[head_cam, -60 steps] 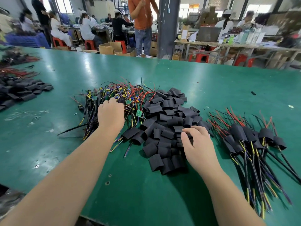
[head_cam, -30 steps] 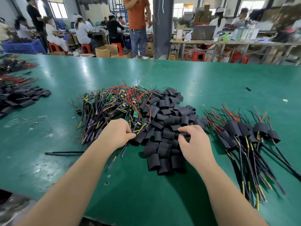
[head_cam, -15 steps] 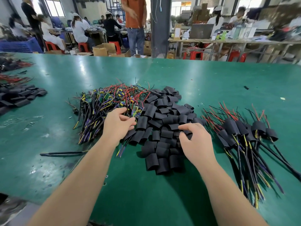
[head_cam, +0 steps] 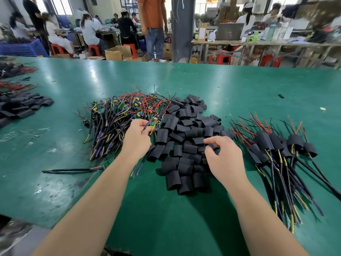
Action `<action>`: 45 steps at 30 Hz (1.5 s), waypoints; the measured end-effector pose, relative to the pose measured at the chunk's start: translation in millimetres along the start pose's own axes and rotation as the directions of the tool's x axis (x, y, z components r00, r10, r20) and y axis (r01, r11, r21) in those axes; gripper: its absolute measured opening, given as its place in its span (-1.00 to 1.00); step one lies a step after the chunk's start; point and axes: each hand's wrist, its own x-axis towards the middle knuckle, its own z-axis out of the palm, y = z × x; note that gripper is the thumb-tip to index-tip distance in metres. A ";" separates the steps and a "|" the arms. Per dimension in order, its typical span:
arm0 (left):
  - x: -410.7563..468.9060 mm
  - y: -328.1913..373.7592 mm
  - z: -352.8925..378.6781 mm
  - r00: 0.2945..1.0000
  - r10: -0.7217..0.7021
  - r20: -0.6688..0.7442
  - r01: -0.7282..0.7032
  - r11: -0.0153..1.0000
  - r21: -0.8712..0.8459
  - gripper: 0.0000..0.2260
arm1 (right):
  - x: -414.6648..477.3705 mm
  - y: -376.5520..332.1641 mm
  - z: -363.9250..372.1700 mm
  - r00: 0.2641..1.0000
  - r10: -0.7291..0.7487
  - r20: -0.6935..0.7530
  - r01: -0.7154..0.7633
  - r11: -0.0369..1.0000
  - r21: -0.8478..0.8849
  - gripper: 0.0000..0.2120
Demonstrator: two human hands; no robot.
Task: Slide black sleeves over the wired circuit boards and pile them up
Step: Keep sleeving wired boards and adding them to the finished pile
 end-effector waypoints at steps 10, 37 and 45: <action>-17.9 39.3 -11.1 0.939 0.323 0.118 -0.304 0.940 -0.155 -0.82 | 0.6 -13.9 0.7 0.902 0.273 0.335 -0.431 0.631 0.645 -0.84; -35.4 41.2 4.4 0.896 0.330 0.297 -0.323 0.944 -0.073 -0.90 | -2.8 -18.5 -0.6 0.902 0.124 0.412 -0.430 0.326 0.842 -0.63; -36.5 46.3 -0.2 0.876 0.368 0.312 -0.363 0.929 -0.075 -0.91 | -3.1 -17.9 3.0 0.914 0.109 0.390 -0.405 0.274 0.872 -0.72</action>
